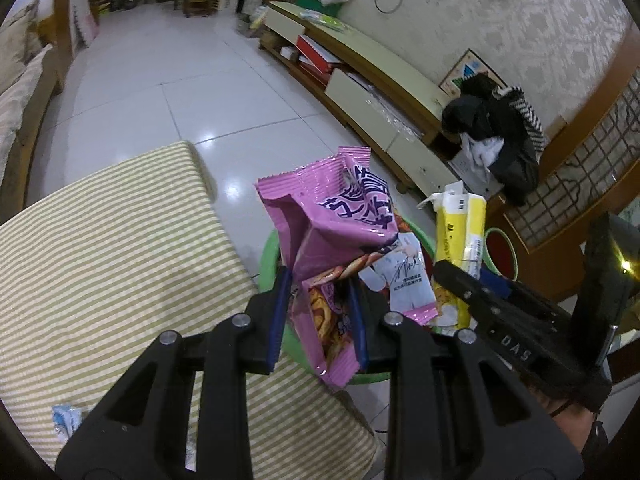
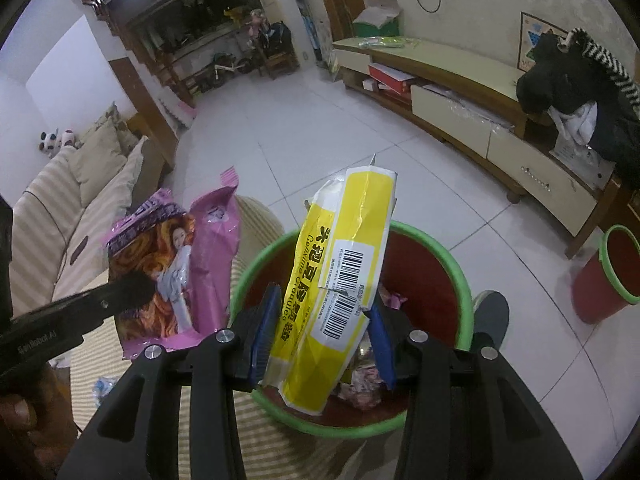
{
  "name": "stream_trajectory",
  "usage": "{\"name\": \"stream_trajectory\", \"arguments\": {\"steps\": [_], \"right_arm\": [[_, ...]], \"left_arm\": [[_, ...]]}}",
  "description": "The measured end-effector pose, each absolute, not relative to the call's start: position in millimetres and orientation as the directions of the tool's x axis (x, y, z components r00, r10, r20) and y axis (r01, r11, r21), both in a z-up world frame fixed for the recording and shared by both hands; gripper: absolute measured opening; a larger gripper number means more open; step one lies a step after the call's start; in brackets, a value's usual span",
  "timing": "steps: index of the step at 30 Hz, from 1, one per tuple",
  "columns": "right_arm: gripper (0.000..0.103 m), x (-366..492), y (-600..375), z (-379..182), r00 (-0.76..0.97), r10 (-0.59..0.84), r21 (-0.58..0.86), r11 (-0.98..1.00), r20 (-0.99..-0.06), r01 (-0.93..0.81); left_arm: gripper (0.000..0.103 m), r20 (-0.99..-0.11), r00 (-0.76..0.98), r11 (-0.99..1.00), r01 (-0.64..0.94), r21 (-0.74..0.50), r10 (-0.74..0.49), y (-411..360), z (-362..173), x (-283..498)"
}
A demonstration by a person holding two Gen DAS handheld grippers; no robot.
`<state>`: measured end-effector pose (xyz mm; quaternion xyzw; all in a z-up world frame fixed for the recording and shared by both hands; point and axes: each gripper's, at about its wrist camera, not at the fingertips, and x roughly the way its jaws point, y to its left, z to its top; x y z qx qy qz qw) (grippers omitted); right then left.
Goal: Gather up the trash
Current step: 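Carry pink bag and yellow box over the red bin, then open both tools to drop bag and box into the red bin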
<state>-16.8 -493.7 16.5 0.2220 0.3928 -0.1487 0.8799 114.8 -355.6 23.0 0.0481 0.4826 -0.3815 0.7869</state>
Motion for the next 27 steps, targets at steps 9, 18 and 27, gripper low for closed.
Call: {"name": "stream_trajectory", "arguments": {"steps": [9, 18, 27], "right_arm": [[0.042, -12.6, -506.8, -5.3, 0.62, -0.082, 0.275, 0.845, -0.78, 0.458], [0.049, -8.6, -512.9, -14.0, 0.604, -0.069, 0.281, 0.839, -0.794, 0.466], [0.083, -11.2, -514.0, -11.9, 0.604, -0.096, 0.272, 0.83, -0.791, 0.488]], "left_arm": [[0.028, -0.824, 0.213, 0.684, 0.682, -0.259, -0.524, -378.5, 4.4, 112.3], [0.045, -0.837, 0.175, 0.678, 0.681, -0.277, -0.518, -382.4, -7.8, 119.2], [0.079, -0.826, 0.189, 0.706, 0.639, -0.307, -0.531, -370.7, -7.4, 125.4]]}}
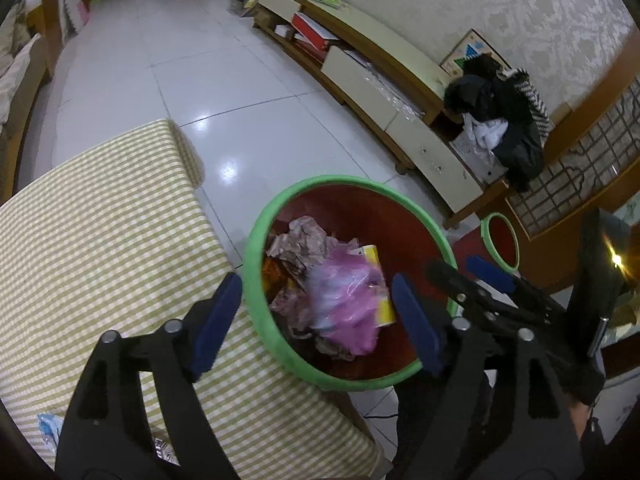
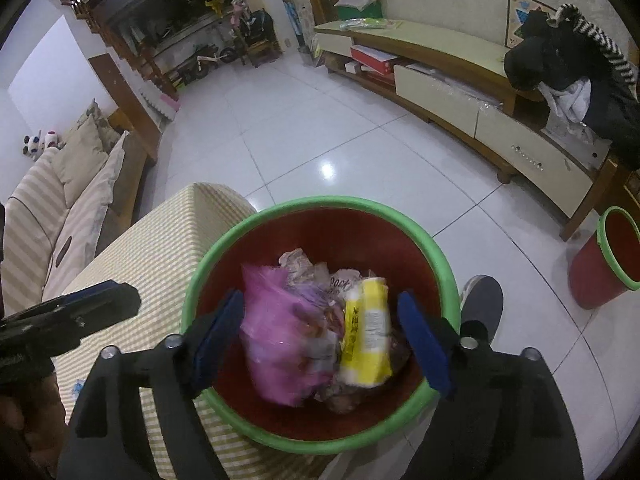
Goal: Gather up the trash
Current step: 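Open both tools to drop bag and box into the red bin, then move both tools back over the foil wrapper and paper cup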
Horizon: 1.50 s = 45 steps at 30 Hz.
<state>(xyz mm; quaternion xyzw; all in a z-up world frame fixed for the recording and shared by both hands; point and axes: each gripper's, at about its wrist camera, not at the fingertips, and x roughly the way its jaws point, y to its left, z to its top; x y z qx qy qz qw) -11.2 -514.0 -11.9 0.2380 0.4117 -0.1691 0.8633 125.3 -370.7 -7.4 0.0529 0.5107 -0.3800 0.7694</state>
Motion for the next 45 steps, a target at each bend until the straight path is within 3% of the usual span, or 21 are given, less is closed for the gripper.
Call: {"name": "stream_trajectory", "arguments": {"steps": [9, 22, 33, 45], "right_arm": [[0.092, -4.8, -494.5, 4.2, 0.63, -0.089, 0.269, 0.852, -0.772, 0.45], [0.096, 17.2, -391.4, 27.1, 0.652, -0.002, 0.246, 0.925, -0.758, 0.289], [0.096, 22.9, -291.0, 12.5, 0.61, 0.091, 0.193, 0.976, -0.787, 0.104], [0.096, 19.5, -234.1, -12.7, 0.556, 0.097, 0.08, 0.995, -0.826, -0.053]], "left_arm": [[0.097, -0.802, 0.292, 0.774, 0.558, -0.3, -0.521, -319.7, 12.8, 136.9], [0.097, -0.777, 0.427, 0.866, 0.404, -0.294, -0.463, -187.1, 36.6, 129.3], [0.097, -0.797, 0.48, 0.926, 0.276, -0.259, -0.366, -71.7, 23.5, 100.3], [0.097, -0.83, 0.413, 0.926, 0.216, -0.31, -0.374, -42.7, -21.3, 88.0]]}}
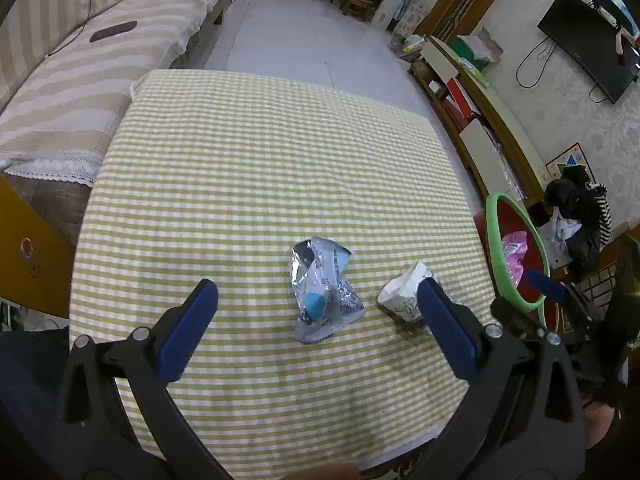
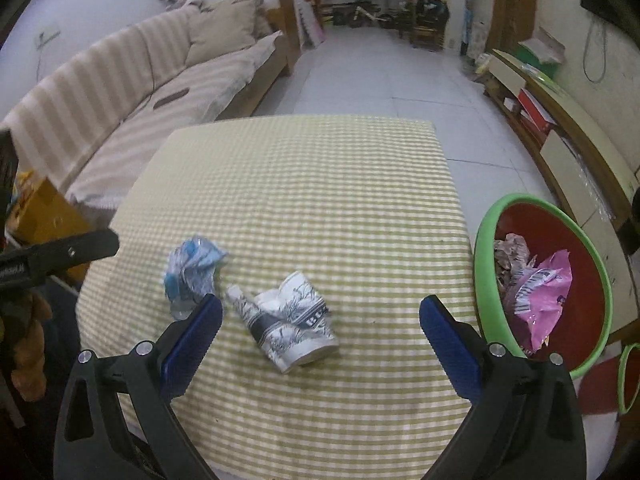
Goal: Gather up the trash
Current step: 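Move both tools back over the foil wrapper and paper cup, then grasp foil wrapper with left tool while right tool grasps white paper cup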
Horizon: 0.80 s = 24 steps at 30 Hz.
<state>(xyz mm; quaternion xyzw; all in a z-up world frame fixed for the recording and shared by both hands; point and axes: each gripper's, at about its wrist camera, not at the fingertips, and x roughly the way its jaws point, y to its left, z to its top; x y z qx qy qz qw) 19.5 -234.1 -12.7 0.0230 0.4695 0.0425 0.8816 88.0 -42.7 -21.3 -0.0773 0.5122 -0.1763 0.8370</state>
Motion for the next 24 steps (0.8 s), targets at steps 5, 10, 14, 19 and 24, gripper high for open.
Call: {"name": "stream_trajectory", "arguments": {"steps": [5, 10, 14, 19, 24], "right_arm": [[0.096, 15.8, -226.8, -27.2, 0.53, 0.091, 0.062, 0.995, -0.843, -0.072], [0.096, 19.0, -223.3, -38.6, 0.505, 0.092, 0.055, 0.995, -0.858, -0.087], [0.096, 22.6, -219.2, -48.9, 0.49, 0.093, 0.046, 0.993, -0.867, -0.106], [0.096, 27.2, -214.4, -60.2, 0.48, 0.077, 0.011, 0.99, -0.874, -0.139], [0.096, 33.1, -212.2, -71.4, 0.465, 0.089, 0.016, 0.987, -0.881, -0.159]], "left_arm": [[0.097, -0.839, 0.394, 0.925, 0.213, -0.315, -0.376, -45.8, -33.2, 89.4], [0.097, -0.854, 0.374, 0.93, 0.206, -0.303, -0.361, -49.5, -44.2, 95.7], [0.097, -0.865, 0.363, 0.936, 0.197, -0.293, -0.347, -52.6, -53.2, 101.4], [0.097, -0.881, 0.341, 0.941, 0.201, -0.272, -0.328, -60.9, -66.8, 107.8], [0.097, -0.892, 0.327, 0.946, 0.186, -0.265, -0.314, -64.6, -78.1, 114.7]]}}
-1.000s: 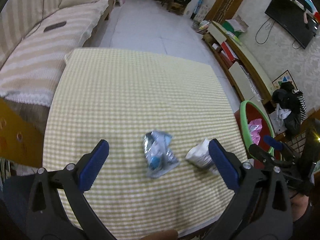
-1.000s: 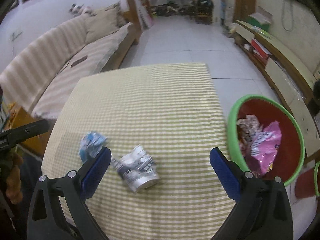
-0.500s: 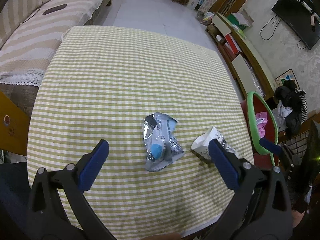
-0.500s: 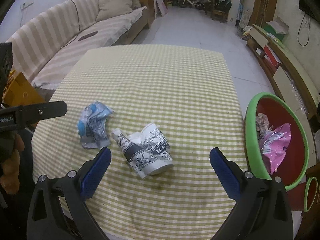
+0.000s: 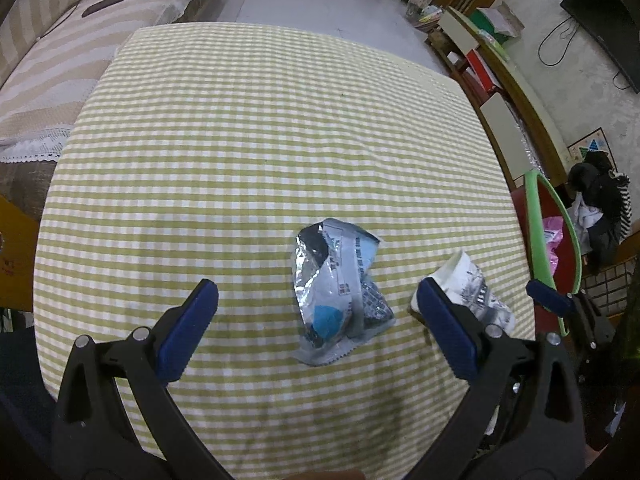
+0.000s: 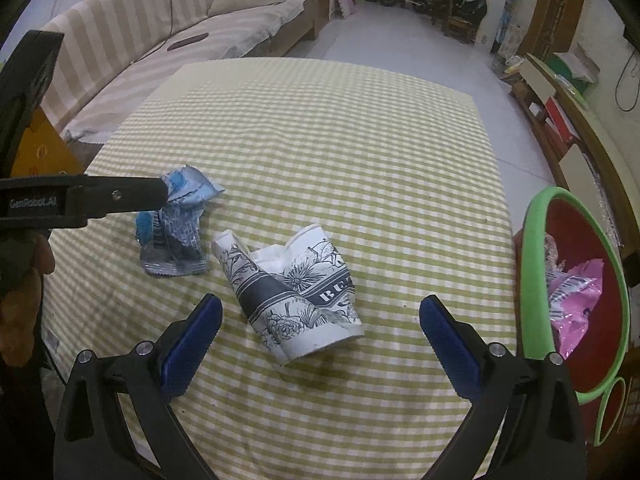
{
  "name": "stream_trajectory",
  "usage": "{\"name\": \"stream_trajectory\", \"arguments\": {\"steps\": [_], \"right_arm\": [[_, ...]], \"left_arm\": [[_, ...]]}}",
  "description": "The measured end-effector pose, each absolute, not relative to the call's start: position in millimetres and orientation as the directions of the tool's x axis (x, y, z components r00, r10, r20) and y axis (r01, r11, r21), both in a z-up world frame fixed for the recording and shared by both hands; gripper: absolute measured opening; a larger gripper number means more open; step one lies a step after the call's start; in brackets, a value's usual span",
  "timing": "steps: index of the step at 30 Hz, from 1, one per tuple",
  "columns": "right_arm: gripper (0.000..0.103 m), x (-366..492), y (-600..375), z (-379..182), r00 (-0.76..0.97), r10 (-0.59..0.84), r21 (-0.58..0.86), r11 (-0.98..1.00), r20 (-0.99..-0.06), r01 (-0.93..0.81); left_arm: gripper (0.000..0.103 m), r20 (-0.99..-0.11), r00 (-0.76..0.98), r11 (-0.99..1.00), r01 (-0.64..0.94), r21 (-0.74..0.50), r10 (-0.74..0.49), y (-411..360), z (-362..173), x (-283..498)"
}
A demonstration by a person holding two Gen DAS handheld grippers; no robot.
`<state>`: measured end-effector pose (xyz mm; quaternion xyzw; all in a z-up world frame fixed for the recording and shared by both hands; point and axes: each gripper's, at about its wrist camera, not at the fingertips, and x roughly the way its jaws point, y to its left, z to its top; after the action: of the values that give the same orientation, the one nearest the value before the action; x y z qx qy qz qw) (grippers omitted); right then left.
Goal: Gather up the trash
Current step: 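Grasp foil wrapper with left tool while right tool grasps white paper cup, then carry foil wrapper and paper cup over the red bin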
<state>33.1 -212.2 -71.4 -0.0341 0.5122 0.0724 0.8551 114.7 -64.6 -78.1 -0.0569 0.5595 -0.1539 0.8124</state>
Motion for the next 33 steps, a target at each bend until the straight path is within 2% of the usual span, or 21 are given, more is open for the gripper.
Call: {"name": "stream_trajectory", "arguments": {"steps": [8, 11, 13, 17, 19, 20, 22, 25, 28, 33], "right_arm": [[0.094, 42.8, -209.1, -80.0, 0.452, 0.099, 0.016, 0.983, -0.887, -0.184], [0.09, 45.1, -208.8, -81.2, 0.45, 0.099, 0.014, 0.982, -0.887, -0.189], [0.089, 45.6, -207.8, -82.7, 0.448, 0.1, 0.013, 0.981, -0.889, -0.192], [0.086, 48.9, -202.0, -84.7, 0.445, 0.106, 0.012, 0.978, -0.889, -0.208], [0.081, 50.0, -199.8, -85.9, 0.436, 0.121, 0.024, 0.975, -0.892, -0.221], [0.073, 49.9, -198.5, -86.8, 0.43, 0.127, 0.028, 0.973, -0.894, -0.227], [0.071, 49.4, -195.2, -86.8, 0.433, 0.12, 0.017, 0.972, -0.893, -0.233], [0.07, 48.7, -193.6, -86.8, 0.429, 0.12, 0.02, 0.973, -0.895, -0.231], [0.069, 46.5, -197.3, -83.4, 0.429, 0.128, 0.033, 0.975, -0.894, -0.221], [0.068, 41.4, -209.9, -71.0, 0.449, 0.148, 0.07, 0.98, -0.881, -0.184]], "left_arm": [[0.095, -0.909, 0.297, 0.95, 0.201, -0.239, -0.292, -80.0, -95.6, 120.2], [0.086, -0.916, 0.287, 0.952, 0.203, -0.229, -0.282, -84.3, -100.0, 122.2], [0.076, -0.918, 0.288, 0.955, 0.201, -0.22, -0.272, -85.0, -101.5, 122.9], [0.069, -0.923, 0.277, 0.956, 0.197, -0.218, -0.268, -87.4, -105.1, 125.9], [0.062, -0.924, 0.278, 0.956, 0.208, -0.208, -0.262, -89.6, -106.6, 126.8], [0.06, -0.924, 0.279, 0.956, 0.209, -0.205, -0.26, -91.0, -106.9, 126.1], [0.044, -0.924, 0.281, 0.957, 0.205, -0.205, -0.258, -95.7, -107.8, 127.5], [0.032, -0.924, 0.276, 0.955, 0.204, -0.215, -0.267, -92.5, -107.7, 128.2], [0.027, -0.921, 0.274, 0.951, 0.211, -0.225, -0.278, -89.8, -104.9, 124.8], [0.025, -0.912, 0.281, 0.946, 0.21, -0.246, -0.3, -80.3, -95.7, 118.9]]}}
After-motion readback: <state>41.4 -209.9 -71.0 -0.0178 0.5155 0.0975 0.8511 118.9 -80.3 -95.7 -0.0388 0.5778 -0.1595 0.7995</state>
